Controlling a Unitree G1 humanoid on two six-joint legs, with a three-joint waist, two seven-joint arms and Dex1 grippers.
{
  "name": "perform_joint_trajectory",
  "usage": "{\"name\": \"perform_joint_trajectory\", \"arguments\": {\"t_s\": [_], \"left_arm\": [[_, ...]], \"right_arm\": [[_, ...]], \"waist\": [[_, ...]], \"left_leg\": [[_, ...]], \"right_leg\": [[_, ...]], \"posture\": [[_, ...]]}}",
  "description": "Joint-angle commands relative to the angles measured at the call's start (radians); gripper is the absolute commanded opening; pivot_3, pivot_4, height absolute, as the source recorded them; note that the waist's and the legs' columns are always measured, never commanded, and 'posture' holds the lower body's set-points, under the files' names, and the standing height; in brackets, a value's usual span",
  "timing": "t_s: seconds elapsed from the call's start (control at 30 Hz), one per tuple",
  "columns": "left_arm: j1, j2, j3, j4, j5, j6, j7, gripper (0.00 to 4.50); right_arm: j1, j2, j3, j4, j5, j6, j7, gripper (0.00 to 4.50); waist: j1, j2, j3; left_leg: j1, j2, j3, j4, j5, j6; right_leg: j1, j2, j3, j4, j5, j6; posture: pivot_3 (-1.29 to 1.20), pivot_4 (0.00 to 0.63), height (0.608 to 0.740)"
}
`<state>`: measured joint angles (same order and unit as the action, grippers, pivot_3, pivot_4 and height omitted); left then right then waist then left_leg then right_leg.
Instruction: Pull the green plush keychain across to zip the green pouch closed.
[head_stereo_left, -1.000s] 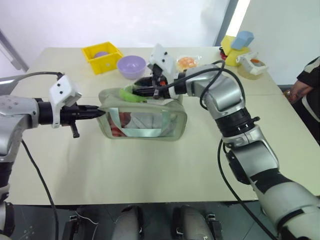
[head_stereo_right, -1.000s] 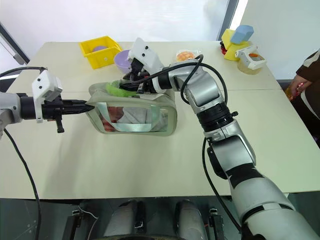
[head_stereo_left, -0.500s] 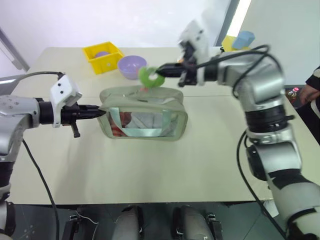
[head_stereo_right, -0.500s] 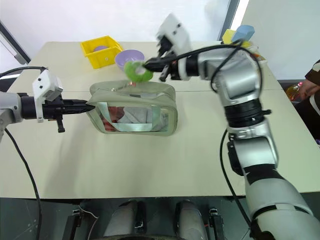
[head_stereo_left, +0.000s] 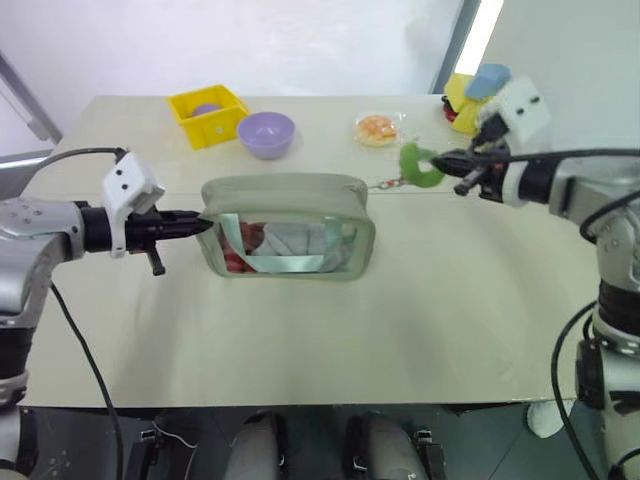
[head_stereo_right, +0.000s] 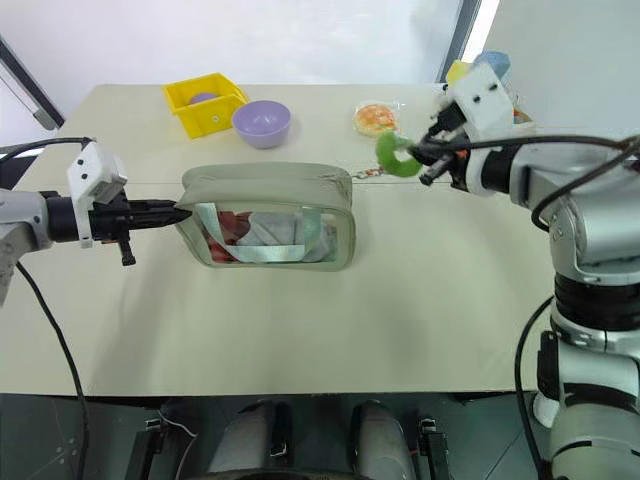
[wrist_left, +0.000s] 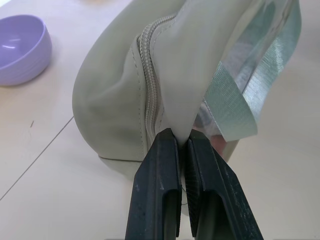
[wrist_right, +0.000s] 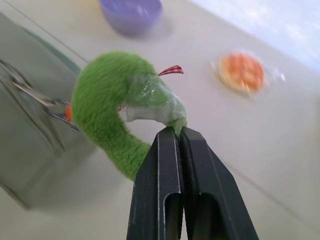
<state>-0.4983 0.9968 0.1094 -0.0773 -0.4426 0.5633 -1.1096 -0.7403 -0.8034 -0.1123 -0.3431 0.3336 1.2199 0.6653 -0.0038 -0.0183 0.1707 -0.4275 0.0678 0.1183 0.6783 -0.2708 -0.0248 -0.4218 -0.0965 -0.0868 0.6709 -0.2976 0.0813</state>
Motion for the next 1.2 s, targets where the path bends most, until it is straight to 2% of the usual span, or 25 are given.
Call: {"name": "perform_joint_trajectory", "arguments": {"t_s": [0.03,0.17,0.43,0.67,0.7,0.8,0.97,1.0,1.03,1.1,1.2], "left_arm": [[0.005,-0.009,-0.025,-0.005,0.010,0.020,0.002,0.00],[0.012,-0.015,-0.028,-0.020,0.012,0.030,0.012,0.00],[0.057,-0.028,-0.011,-0.087,-0.006,0.067,0.047,0.00],[0.064,-0.035,-0.002,-0.098,-0.004,0.077,0.072,0.00],[0.062,-0.041,0.001,-0.096,-0.003,0.079,0.083,0.00],[0.041,-0.047,0.017,-0.072,-0.008,0.082,0.093,1.07],[0.053,0.010,0.095,-0.031,-0.043,0.113,0.056,3.61],[0.064,0.024,0.117,-0.029,-0.056,0.125,0.046,4.07],[0.074,0.035,0.136,-0.030,-0.068,0.136,0.041,4.47],[0.091,0.050,0.173,-0.041,-0.078,0.159,0.057,4.47],[0.137,0.067,0.225,-0.081,-0.083,0.202,0.092,4.47]], "right_arm": [[0.065,0.009,-0.028,-0.057,0.007,0.000,-0.041,0.03],[0.228,0.108,0.046,-0.039,-0.010,-0.067,-0.100,0.03],[0.323,0.286,0.174,0.070,-0.045,-0.177,-0.185,0.03],[0.276,0.241,0.242,0.181,-0.115,-0.322,-0.151,0.03],[0.267,0.236,0.234,0.180,-0.108,-0.330,-0.139,0.30],[0.228,0.180,0.190,0.141,-0.059,-0.312,-0.066,1.35],[0.197,0.019,0.091,0.010,0.070,-0.207,0.086,4.06],[0.194,-0.009,0.074,-0.013,0.099,-0.179,0.109,4.48],[0.192,-0.032,0.062,-0.036,0.124,-0.157,0.127,4.50],[0.180,-0.060,0.039,-0.089,0.168,-0.122,0.144,4.50],[0.134,-0.037,-0.026,-0.175,0.309,0.009,0.150,4.50]], "waist": [[0.001,0.000,0.000],[0.008,-0.001,-0.001],[0.015,0.000,-0.002],[0.014,0.000,-0.003],[0.014,0.000,-0.003],[0.014,0.000,-0.003],[0.014,0.000,-0.002],[0.013,0.000,-0.002],[0.011,0.000,-0.002],[0.009,0.000,-0.002],[0.005,0.000,-0.002]], "left_leg": [[0.000,0.000,0.000,0.000,0.000,0.000],[0.001,0.000,-0.001,0.000,0.000,0.000],[0.002,0.000,-0.002,0.000,0.000,0.000],[0.011,-0.001,-0.003,0.000,-0.003,0.006],[0.011,0.000,-0.003,-0.001,-0.004,0.006],[0.011,-0.001,-0.005,-0.001,-0.004,0.006],[0.002,0.000,-0.006,0.000,-0.002,0.003],[0.001,0.000,-0.005,0.000,-0.002,0.003],[0.001,0.000,-0.006,0.000,-0.002,0.003],[0.002,0.000,-0.006,0.000,-0.003,0.004],[0.002,0.000,-0.006,0.000,-0.004,0.007]], "right_leg": [[0.000,0.000,0.000,0.000,0.000,0.000],[0.002,0.000,0.000,-0.001,0.000,0.000],[0.004,0.000,-0.001,-0.002,0.000,0.000],[0.014,0.000,-0.001,-0.005,0.000,0.000],[0.014,0.000,-0.001,-0.005,0.000,0.000],[0.014,0.000,-0.001,-0.005,0.000,0.000],[0.006,0.000,-0.002,-0.005,0.000,0.000],[0.004,0.000,-0.002,-0.004,0.000,0.000],[0.004,0.000,-0.002,-0.004,0.000,0.000],[0.005,0.001,-0.002,-0.004,0.000,0.000],[0.005,0.000,-0.002,-0.004,0.000,0.000]], "posture": [[0.00,0.150,0.739],[0.00,0.150,0.739],[0.00,0.150,0.739],[0.00,0.150,0.739],[0.00,0.150,0.739],[0.00,0.150,0.739],[0.00,0.150,0.739],[0.00,0.150,0.739],[0.00,0.150,0.739],[0.00,0.150,0.739],[0.00,0.150,0.739]]}}
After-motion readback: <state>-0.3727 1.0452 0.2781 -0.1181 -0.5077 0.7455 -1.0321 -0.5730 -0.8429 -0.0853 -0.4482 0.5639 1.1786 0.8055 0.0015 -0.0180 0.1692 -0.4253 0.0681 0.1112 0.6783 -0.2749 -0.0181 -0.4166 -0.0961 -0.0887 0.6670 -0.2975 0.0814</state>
